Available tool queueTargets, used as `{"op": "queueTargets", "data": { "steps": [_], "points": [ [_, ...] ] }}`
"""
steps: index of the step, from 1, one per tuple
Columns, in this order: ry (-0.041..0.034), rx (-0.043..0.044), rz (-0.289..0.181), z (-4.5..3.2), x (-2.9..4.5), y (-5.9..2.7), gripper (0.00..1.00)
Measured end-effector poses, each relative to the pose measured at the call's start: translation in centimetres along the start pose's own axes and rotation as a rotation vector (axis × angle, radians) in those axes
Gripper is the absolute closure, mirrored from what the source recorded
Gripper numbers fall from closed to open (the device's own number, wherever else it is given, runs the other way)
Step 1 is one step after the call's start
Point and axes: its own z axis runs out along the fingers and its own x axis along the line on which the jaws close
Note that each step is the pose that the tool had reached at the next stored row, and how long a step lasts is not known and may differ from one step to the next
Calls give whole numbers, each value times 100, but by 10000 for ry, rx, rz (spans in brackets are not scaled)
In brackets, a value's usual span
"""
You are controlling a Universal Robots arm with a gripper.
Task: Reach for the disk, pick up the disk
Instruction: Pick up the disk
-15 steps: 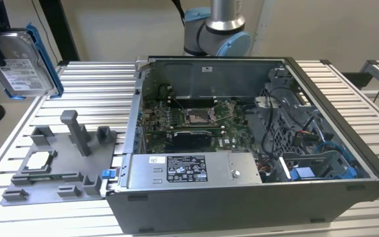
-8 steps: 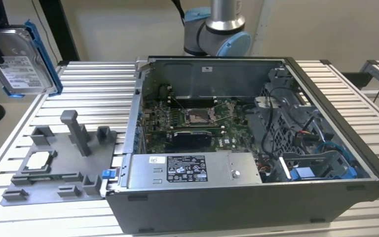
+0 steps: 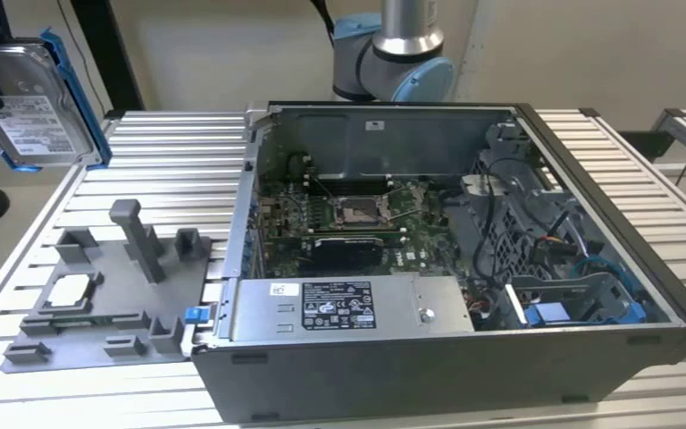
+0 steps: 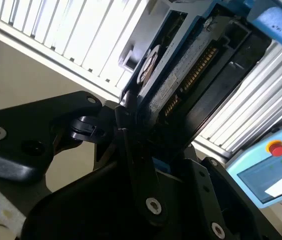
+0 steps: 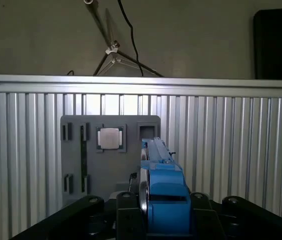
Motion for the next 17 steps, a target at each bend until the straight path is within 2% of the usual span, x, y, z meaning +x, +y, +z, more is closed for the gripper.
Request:
{"op": "queueTargets", "data": {
  "steps": [17],
  "points": [
    [0,1,0,-201,-6,5,100]
  ]
}}
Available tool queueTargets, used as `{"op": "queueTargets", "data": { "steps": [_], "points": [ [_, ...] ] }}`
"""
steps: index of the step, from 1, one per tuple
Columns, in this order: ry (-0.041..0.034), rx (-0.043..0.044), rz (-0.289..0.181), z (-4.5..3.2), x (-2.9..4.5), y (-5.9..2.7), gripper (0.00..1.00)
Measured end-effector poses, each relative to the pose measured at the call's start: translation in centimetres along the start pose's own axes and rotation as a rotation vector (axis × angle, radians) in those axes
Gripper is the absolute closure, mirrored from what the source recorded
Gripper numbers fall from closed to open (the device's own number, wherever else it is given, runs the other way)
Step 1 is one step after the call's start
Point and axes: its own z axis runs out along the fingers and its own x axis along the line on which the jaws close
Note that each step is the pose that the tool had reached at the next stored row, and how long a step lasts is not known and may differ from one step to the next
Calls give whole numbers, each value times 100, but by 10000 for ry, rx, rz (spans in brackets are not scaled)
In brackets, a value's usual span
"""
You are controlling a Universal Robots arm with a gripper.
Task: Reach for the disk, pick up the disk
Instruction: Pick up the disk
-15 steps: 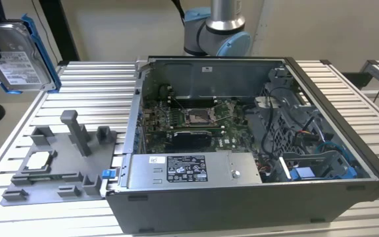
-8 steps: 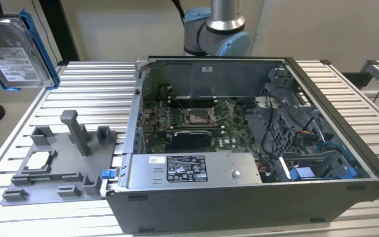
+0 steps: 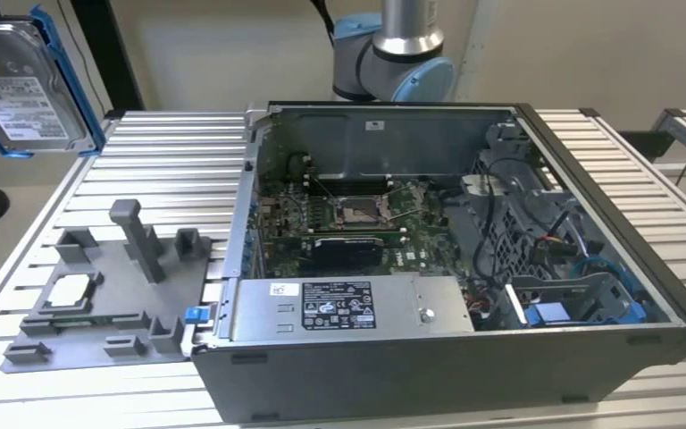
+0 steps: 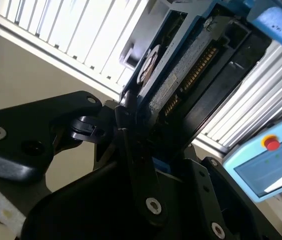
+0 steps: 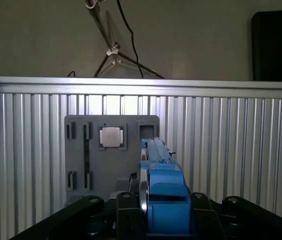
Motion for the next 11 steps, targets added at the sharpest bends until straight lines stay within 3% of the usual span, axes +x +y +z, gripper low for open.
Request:
{"op": "queueTargets", "data": {
  "steps": [11],
  "points": [
    [0,0,-1,-103,-3,2,100]
  ]
}}
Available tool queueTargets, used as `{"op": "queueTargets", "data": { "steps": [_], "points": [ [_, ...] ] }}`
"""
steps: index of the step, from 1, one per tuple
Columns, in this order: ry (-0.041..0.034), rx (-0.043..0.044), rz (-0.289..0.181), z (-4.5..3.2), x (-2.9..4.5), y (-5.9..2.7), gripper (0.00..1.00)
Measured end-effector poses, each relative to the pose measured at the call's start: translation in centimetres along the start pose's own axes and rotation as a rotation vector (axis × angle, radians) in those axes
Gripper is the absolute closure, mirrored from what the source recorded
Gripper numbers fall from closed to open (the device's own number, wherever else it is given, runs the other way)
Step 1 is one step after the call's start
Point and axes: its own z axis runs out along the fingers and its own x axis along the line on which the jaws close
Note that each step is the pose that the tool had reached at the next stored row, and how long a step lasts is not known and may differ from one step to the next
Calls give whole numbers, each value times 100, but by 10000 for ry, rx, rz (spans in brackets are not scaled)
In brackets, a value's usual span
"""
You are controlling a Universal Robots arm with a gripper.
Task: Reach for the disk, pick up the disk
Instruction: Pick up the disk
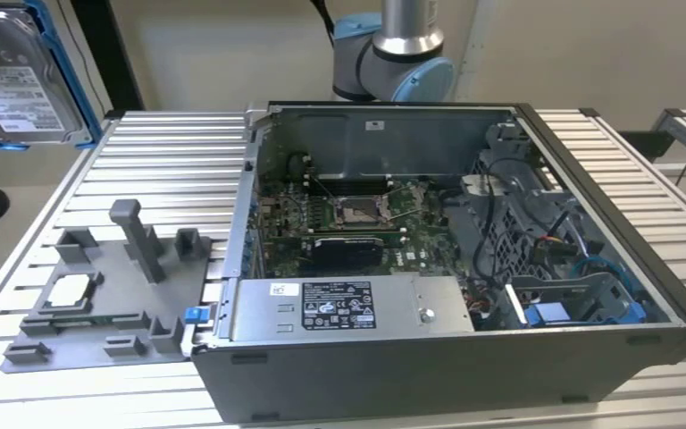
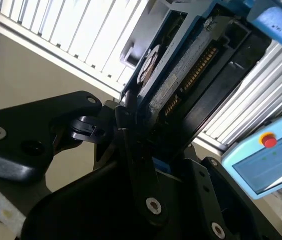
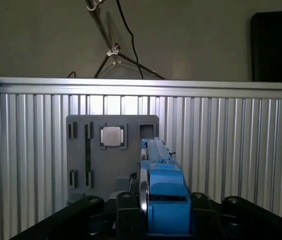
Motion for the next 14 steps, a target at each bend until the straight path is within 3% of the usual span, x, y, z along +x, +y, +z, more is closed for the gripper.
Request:
{"op": "queueTargets", "data": {
  "steps": [14],
  "points": [
    [0,0,0,-134,-4,3,100]
  ]
}}
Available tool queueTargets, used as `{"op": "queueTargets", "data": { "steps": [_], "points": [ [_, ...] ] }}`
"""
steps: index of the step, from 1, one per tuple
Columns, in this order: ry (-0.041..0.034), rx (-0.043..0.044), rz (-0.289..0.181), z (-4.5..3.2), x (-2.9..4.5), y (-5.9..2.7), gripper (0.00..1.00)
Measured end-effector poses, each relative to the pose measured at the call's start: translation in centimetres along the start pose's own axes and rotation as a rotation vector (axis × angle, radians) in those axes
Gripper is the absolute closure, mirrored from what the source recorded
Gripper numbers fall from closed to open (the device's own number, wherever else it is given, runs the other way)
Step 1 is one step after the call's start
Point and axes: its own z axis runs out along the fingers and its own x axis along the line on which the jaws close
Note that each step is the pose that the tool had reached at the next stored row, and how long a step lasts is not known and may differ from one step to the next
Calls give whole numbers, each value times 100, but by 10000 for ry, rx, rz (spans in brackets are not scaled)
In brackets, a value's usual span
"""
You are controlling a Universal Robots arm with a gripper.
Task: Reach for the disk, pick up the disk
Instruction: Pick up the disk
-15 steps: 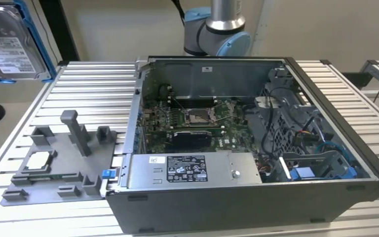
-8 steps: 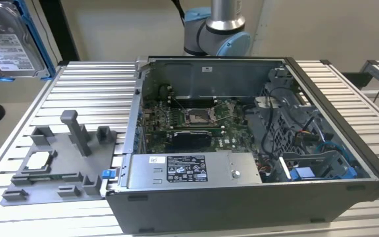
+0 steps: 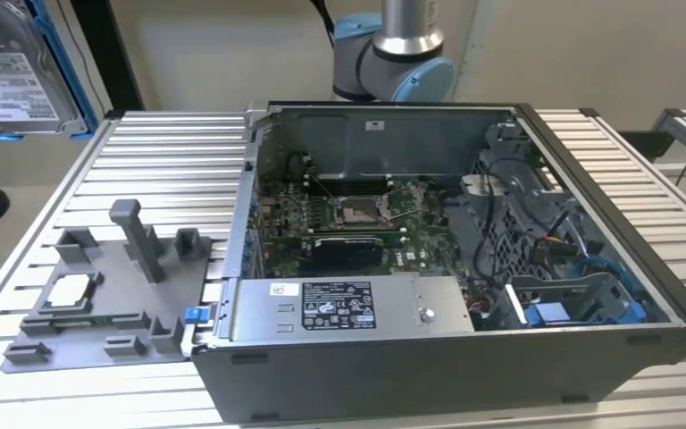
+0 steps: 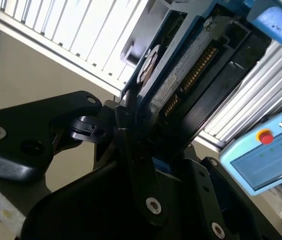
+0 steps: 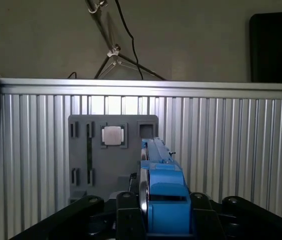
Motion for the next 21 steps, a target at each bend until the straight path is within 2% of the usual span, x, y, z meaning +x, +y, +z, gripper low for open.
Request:
{"op": "queueTargets", "data": {
  "steps": [21],
  "points": [
    [0,0,0,-193,-6,4,100]
  ]
}}
